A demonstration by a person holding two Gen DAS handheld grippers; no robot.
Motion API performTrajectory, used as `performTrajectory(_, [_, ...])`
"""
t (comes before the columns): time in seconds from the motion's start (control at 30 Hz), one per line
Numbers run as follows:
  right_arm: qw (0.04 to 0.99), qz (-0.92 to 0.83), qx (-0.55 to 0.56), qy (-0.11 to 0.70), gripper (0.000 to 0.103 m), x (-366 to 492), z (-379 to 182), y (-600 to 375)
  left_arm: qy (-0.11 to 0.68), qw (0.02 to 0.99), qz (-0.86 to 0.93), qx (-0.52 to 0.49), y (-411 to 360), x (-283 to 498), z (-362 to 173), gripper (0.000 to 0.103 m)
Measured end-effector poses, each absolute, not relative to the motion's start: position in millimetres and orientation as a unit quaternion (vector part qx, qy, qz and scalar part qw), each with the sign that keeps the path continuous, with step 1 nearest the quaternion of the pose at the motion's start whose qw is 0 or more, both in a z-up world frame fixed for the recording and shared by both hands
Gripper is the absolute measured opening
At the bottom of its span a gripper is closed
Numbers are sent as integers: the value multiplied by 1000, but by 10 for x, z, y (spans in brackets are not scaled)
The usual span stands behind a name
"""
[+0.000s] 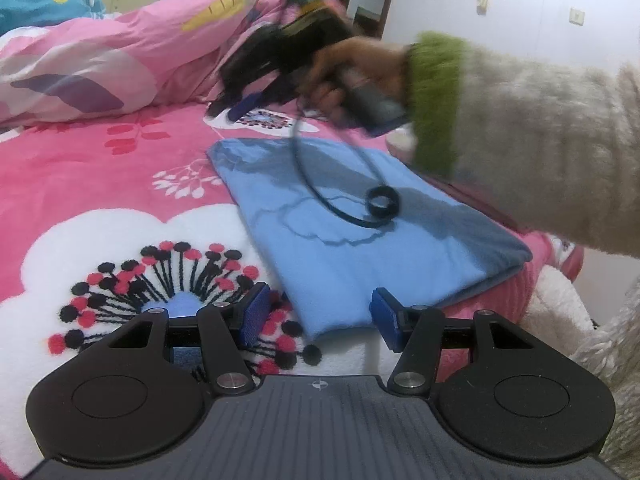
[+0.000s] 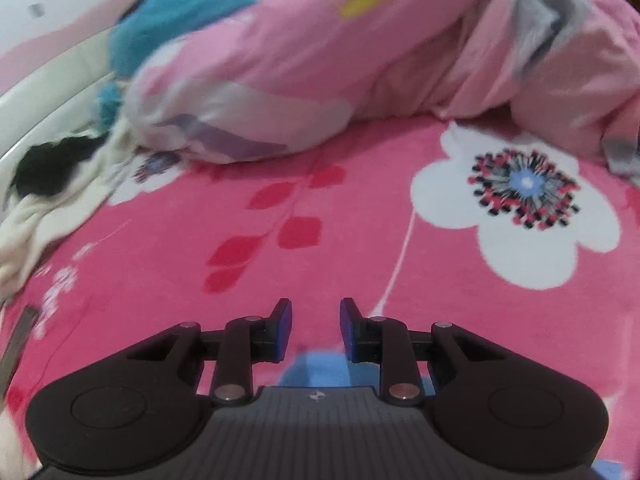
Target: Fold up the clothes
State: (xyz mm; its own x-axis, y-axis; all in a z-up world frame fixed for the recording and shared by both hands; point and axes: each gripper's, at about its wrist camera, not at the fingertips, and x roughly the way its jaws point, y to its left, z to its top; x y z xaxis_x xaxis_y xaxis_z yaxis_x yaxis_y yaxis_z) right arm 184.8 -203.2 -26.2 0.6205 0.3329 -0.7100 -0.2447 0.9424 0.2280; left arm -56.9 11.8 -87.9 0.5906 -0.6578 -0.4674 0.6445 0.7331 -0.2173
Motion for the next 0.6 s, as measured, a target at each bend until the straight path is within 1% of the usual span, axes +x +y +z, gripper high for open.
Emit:
performTrajectory(0.1, [879, 182, 48, 437, 28, 1720, -226, -2167, 267, 891, -368, -15, 131, -568, -886, 56])
performTrajectory(0.17, [862, 168, 52, 476, 28, 1760, -394, -2219, 267, 891, -367, -14, 127, -566, -885, 56])
performTrajectory(0.2, [864, 152, 62, 476, 28, 1812, -477, -2260, 267, 891, -367, -13, 121, -566, -883, 56])
performTrajectory(0.27, [870, 118, 83, 472, 25, 1922, -643, -2344, 268, 892, -364, -9, 105, -572, -872, 56])
performTrajectory(0.3, [881, 99, 96, 453, 25, 1961, -660, -2391, 268, 893, -362, -6, 96, -575, -865, 56])
performTrajectory(0.33, [895, 61, 97, 432, 26, 1986, -642, -2431, 268, 893, -361, -4, 89, -581, -861, 56])
performTrajectory(0.37, [901, 38, 99, 422, 29, 1992, -614, -2462, 268, 894, -360, -3, 85, -584, -861, 56])
performTrajectory(0.43, [902, 53, 124, 411, 29, 1932, -508, -2536, 268, 894, -358, -2, 82, -588, -863, 56])
performTrajectory(0.53, [903, 96, 132, 398, 30, 1621, -244, -2619, 267, 894, -359, -3, 72, -582, -870, 57])
performTrajectory(0.6, [900, 117, 136, 397, 36, 1395, -129, -2689, 267, 894, -360, -3, 74, -580, -871, 58])
